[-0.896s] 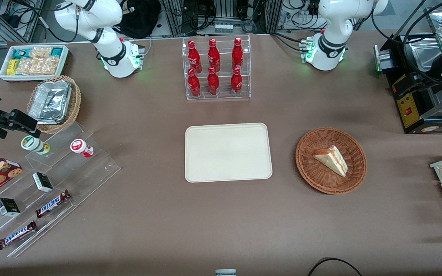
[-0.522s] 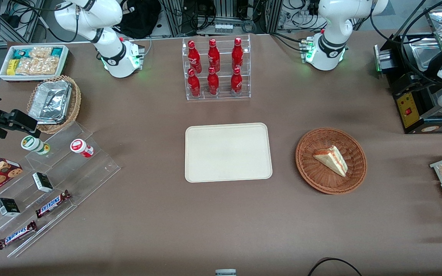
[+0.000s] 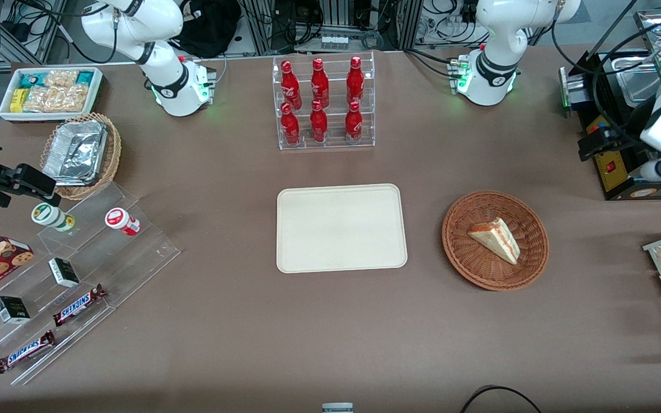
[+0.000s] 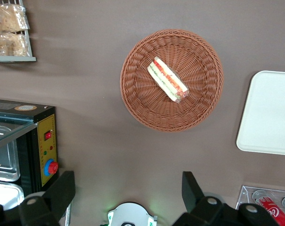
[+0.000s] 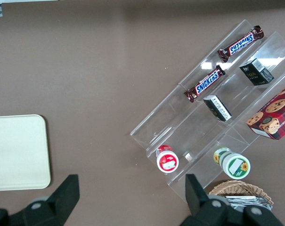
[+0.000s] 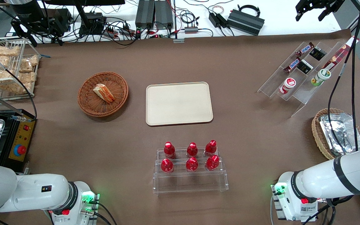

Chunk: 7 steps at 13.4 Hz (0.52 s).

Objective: Place sandwich from basket to tray
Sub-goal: 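Move the left gripper over the wrapped sandwich in the wicker basket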

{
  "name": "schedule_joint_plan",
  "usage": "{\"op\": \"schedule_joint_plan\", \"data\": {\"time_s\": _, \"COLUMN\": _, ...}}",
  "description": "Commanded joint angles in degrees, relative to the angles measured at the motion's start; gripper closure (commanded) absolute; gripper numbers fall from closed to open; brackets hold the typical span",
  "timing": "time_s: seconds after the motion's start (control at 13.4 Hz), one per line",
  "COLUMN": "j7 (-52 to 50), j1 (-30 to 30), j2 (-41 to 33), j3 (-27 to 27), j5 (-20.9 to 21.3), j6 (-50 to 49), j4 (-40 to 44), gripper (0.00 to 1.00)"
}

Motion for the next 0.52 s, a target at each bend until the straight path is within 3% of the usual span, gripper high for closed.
{"op": "schedule_joint_plan", "data": {"time_s": 0.0, "j7": -0.05, "j1": -0.06, "j2": 2.81, "j3": -0.22, "j5": 0.90, "j6": 1.29, "j4": 0.59, "gripper": 0.00}}
{"op": "schedule_joint_plan", "data": {"time_s": 0.45, "j7": -5.31, "j1": -0.32, "j2": 4.76, "j3": -0.22, "j5": 0.99, "j6": 12.70, "j4": -9.14, "gripper": 0.00}}
